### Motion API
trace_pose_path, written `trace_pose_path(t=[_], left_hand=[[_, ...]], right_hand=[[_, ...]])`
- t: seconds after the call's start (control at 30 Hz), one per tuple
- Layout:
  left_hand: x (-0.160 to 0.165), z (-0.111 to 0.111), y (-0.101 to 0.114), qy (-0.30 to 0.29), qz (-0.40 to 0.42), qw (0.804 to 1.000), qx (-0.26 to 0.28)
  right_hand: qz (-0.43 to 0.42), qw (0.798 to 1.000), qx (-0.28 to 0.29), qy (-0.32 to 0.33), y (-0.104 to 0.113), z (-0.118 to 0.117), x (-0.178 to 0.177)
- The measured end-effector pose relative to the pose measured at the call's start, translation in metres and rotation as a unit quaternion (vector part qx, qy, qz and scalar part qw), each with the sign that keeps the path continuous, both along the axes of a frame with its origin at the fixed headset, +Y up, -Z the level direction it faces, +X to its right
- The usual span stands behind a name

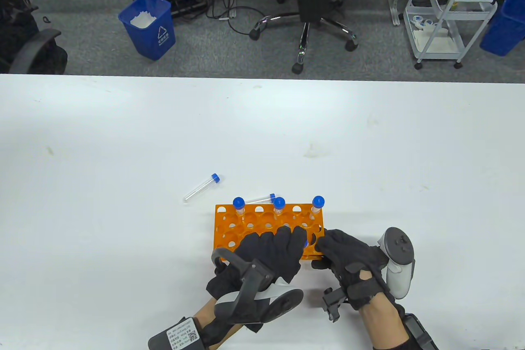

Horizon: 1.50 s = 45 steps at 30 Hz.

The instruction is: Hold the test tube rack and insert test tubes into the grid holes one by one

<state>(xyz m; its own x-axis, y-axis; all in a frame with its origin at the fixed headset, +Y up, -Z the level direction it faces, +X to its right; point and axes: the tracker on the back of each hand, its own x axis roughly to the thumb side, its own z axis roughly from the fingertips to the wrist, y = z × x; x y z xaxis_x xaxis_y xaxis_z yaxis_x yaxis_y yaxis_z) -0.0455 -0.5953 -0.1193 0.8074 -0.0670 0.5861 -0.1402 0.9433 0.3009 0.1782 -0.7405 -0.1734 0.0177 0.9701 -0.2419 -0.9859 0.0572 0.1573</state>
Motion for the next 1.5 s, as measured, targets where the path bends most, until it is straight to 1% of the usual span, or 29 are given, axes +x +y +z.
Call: trace_pose_path(t=[0.13, 0.2, 0.23, 0.27, 0.4, 0.47, 0.5, 0.57, 0.6, 0.67, 0.7, 0.73, 0.77, 0.87, 0.93, 1.0, 1.1, 1.3, 1.4, 1.5], left_hand=[[-0.025, -0.003, 0.032, 0.025, 0.047, 0.998, 0.033], [-0.043, -0.016, 0.051, 0.058, 0.067, 0.995, 0.054], [-0.048, -0.021, 0.055, 0.068, 0.071, 0.994, 0.056], [-0.057, -0.032, 0.061, 0.086, 0.072, 0.992, 0.054], [-0.082, -0.072, 0.066, 0.142, 0.061, 0.987, 0.042], [-0.096, -0.099, 0.061, 0.172, 0.060, 0.983, 0.023], [-0.100, -0.109, 0.057, 0.178, 0.057, 0.982, 0.012], [-0.110, -0.137, 0.043, 0.187, 0.045, 0.981, -0.032], [-0.112, -0.148, 0.036, 0.187, 0.039, 0.980, -0.050], [-0.117, -0.172, 0.015, 0.186, 0.013, 0.978, -0.095], [-0.118, -0.187, -0.002, 0.185, -0.011, 0.974, -0.128], [-0.118, -0.193, -0.009, 0.186, -0.020, 0.972, -0.142], [-0.118, -0.204, -0.026, 0.189, -0.039, 0.967, -0.169], [-0.116, -0.225, -0.065, 0.186, -0.073, 0.953, -0.225], [-0.114, -0.234, -0.087, 0.186, -0.088, 0.947, -0.245], [-0.112, -0.241, -0.103, 0.189, -0.106, 0.941, -0.259], [-0.111, -0.249, -0.121, 0.198, -0.139, 0.931, -0.273], [-0.107, -0.254, -0.141, 0.208, -0.170, 0.918, -0.293], [-0.106, -0.255, -0.147, 0.213, -0.180, 0.913, -0.297], [-0.105, -0.255, -0.151, 0.215, -0.182, 0.913, -0.295]], right_hand=[[0.000, 1.000, 0.000, -0.005, 0.000, -0.001, 0.003], [-0.001, 1.000, -0.002, -0.006, -0.001, -0.002, 0.004], [-0.001, 1.000, -0.002, -0.006, -0.001, -0.002, 0.004], [0.001, 1.000, -0.003, -0.007, -0.001, -0.002, 0.004], [0.002, 1.000, -0.002, -0.010, -0.001, -0.002, 0.006], [0.002, 1.000, -0.003, -0.012, -0.001, -0.002, 0.007], [0.003, 1.000, -0.003, -0.012, -0.001, -0.003, 0.008], [0.005, 1.000, -0.004, -0.013, -0.001, -0.003, 0.008], [0.007, 1.000, -0.004, -0.013, -0.001, -0.003, 0.008], [0.007, 1.000, -0.005, -0.013, -0.001, -0.003, 0.008], [0.006, 1.000, -0.006, -0.012, -0.001, -0.003, 0.008], [0.006, 1.000, -0.007, -0.012, -0.001, -0.003, 0.008], [0.006, 1.000, -0.007, -0.012, -0.001, -0.003, 0.008], [0.008, 1.000, -0.007, -0.010, -0.001, -0.003, 0.009], [0.007, 1.000, -0.008, -0.010, -0.001, -0.003, 0.009], [0.008, 1.000, -0.008, -0.010, -0.001, -0.004, 0.009], [0.009, 1.000, -0.010, -0.011, -0.001, -0.004, 0.010], [0.010, 1.000, -0.010, -0.012, -0.001, -0.005, 0.011], [0.009, 1.000, -0.009, -0.012, -0.001, -0.005, 0.011], [0.008, 1.000, -0.009, -0.012, -0.001, -0.005, 0.011]])
